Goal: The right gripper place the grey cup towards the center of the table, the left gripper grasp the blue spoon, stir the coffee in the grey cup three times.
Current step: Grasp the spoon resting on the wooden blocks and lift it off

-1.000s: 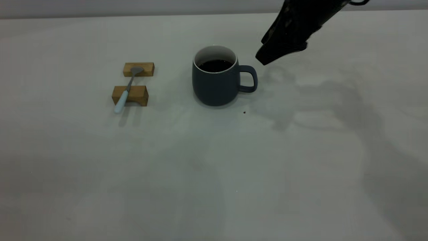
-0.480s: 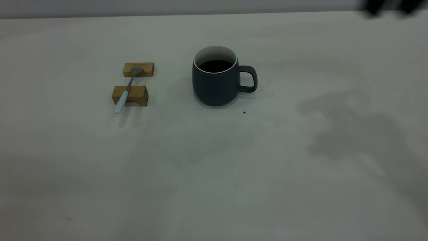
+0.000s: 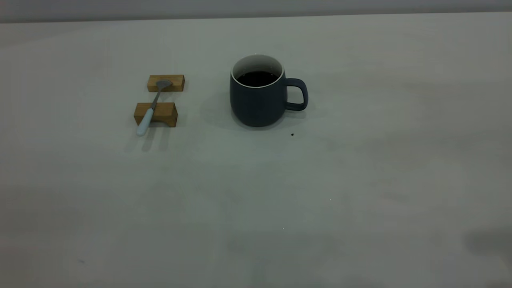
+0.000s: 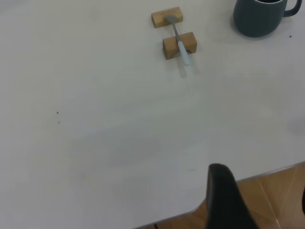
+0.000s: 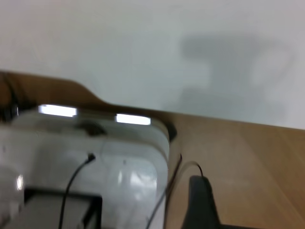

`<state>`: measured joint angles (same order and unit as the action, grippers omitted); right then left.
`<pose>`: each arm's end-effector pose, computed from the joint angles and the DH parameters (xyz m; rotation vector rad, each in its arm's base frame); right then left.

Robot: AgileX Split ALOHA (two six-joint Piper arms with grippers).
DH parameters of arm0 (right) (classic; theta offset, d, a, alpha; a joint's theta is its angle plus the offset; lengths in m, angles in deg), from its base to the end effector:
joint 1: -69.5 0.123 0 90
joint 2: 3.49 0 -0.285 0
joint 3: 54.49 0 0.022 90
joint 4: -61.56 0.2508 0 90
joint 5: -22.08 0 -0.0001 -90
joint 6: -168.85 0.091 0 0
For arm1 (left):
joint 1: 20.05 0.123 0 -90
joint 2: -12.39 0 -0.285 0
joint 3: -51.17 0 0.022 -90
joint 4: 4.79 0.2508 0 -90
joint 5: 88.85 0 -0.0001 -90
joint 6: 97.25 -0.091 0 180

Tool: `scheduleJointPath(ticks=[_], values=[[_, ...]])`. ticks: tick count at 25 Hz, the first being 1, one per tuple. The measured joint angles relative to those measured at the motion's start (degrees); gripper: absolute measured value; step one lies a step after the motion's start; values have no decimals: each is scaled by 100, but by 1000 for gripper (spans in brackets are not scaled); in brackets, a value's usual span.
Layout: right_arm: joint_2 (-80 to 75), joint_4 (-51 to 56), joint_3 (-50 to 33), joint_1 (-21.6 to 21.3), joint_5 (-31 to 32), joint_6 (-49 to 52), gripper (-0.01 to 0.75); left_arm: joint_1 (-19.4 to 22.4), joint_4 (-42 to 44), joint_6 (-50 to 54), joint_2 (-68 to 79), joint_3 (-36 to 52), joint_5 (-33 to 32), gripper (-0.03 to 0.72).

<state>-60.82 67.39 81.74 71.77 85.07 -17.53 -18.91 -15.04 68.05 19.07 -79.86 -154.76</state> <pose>0.1210 0.0130 0.2491 -0.1677 2.8533 0.1245 -0.0114 -0.0150 0.2692 0.2681 2.0909 -0.0512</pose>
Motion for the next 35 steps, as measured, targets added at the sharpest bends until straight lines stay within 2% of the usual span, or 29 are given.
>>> scheduleJointPath(ticks=[6, 20, 35], values=[[1782, -20, -576, -47, 94, 462, 592, 0, 0, 0, 0, 0, 0, 463], [4592, -458, -600, -47, 67, 589, 592, 0, 0, 0, 0, 0, 0, 463], [4839, -436, -600, -47, 99, 638, 592, 0, 0, 0, 0, 0, 0, 463]])
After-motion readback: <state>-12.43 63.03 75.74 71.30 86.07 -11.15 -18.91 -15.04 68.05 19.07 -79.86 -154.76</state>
